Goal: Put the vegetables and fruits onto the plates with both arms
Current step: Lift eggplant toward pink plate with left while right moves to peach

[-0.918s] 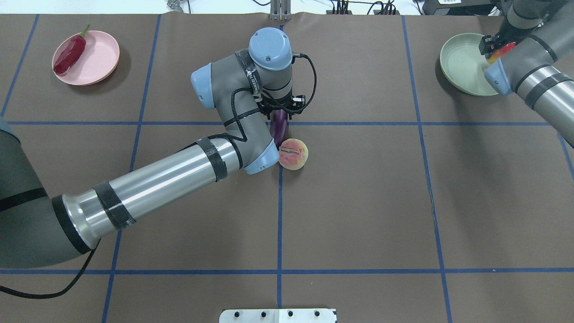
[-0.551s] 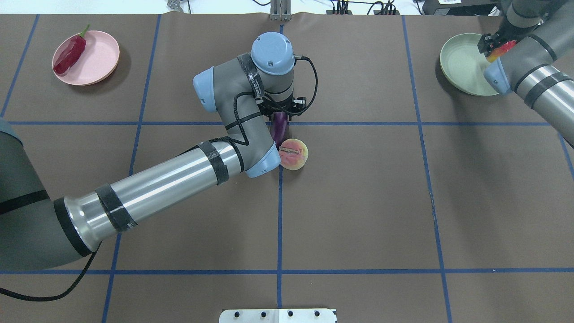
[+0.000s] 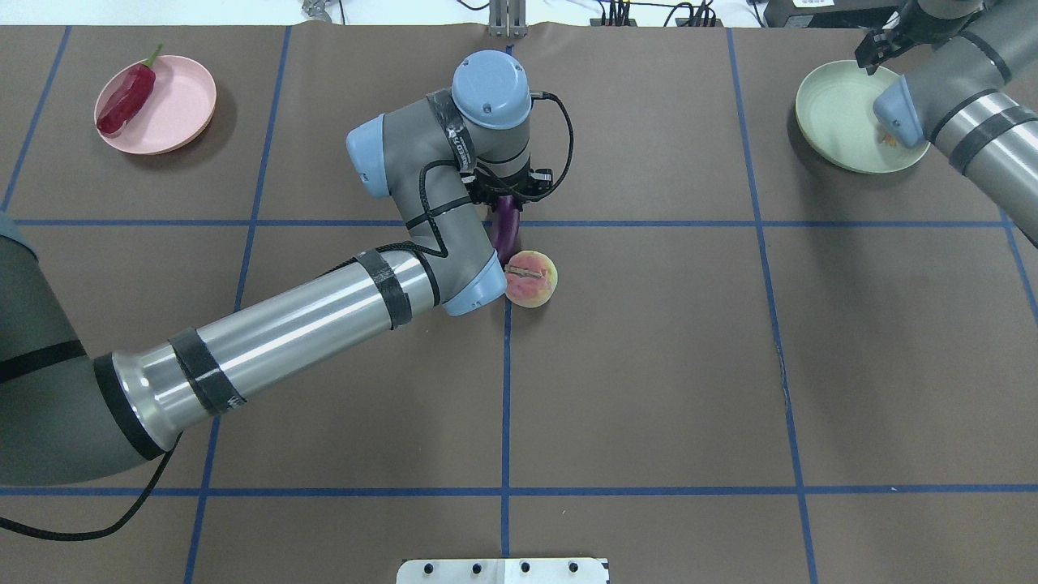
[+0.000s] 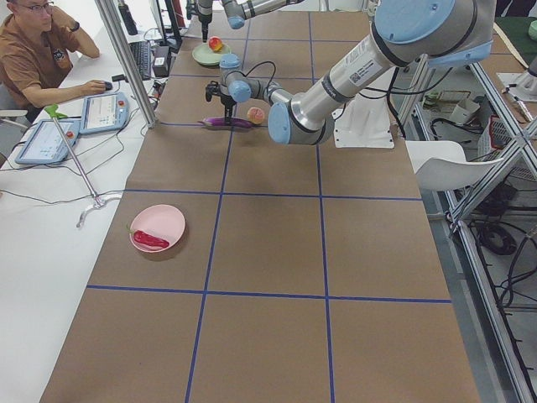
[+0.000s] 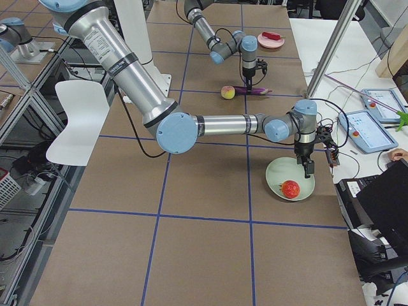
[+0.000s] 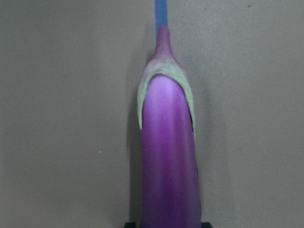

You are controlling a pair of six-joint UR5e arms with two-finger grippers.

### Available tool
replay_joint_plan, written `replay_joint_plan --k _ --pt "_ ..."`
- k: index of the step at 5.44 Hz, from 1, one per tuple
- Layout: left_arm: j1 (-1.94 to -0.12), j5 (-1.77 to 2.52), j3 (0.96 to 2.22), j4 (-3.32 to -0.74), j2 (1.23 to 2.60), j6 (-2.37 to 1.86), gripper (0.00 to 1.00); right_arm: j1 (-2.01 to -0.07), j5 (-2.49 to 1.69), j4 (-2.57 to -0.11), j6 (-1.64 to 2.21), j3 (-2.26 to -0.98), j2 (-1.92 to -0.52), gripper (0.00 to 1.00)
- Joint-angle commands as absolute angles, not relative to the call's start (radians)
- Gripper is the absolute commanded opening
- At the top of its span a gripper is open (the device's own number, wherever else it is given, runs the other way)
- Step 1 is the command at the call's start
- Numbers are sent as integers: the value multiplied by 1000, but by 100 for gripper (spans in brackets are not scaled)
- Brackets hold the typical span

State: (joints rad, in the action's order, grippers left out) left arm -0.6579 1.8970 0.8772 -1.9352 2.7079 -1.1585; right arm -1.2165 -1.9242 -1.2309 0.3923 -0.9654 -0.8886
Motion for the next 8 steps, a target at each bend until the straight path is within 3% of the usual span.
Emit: replay_joint_plan --k 1,5,7,8 --pt "-728 1905 925 -1873 2707 -1163 0 -1221 -2034 -1396 412 -1134 -885 100" --pt "-931 1983 1119 -1510 2677 -977 0 -978 -2134 -1404 940 -1358 -874 94" --pt "-1047 1980 1112 -1511 2610 -924 0 -850 -2120 -1405 1131 -1368 -801 99" --pt "-1096 1980 1050 -1528 2608 -858 0 -812 -2112 -1405 1191 -1370 -779 99"
